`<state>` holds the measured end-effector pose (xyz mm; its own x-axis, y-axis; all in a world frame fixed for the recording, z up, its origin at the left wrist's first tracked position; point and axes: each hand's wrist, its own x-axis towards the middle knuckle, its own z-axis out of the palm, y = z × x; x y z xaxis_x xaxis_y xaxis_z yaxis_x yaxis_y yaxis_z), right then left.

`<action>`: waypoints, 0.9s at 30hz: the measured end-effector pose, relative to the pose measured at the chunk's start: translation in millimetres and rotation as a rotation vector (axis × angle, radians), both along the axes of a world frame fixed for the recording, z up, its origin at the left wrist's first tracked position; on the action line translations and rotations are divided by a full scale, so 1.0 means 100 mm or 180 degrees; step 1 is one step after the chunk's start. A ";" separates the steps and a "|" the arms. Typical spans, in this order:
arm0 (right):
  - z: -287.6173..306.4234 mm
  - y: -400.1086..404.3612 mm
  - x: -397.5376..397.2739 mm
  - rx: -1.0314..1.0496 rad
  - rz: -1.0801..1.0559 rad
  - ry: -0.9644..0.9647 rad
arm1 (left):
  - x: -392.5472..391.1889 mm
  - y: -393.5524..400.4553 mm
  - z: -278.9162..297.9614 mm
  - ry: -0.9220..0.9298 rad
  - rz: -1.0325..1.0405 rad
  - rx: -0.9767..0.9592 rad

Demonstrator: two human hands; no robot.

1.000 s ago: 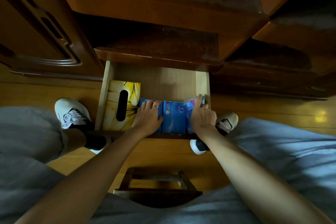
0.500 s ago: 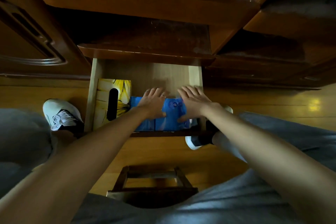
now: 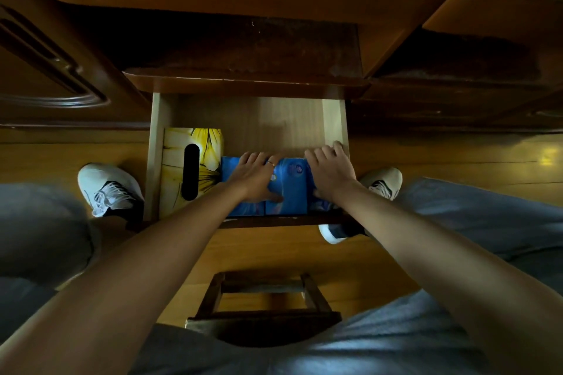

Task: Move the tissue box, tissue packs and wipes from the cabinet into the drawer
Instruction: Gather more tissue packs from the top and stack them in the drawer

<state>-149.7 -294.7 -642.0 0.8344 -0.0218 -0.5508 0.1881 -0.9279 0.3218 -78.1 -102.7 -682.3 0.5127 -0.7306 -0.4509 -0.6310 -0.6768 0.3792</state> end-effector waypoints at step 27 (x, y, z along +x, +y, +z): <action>0.09 -0.06 0.26 0.1265 -0.1058 0.0931 | 0.19 -0.08 -0.10 0.0333 0.0230 0.0271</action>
<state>-123.9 -300.9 -633.3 0.6304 -0.0011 -0.7762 -0.1047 -0.9910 -0.0837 -58.9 -110.9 -692.8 0.5094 -0.6504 -0.5634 -0.5396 -0.7515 0.3796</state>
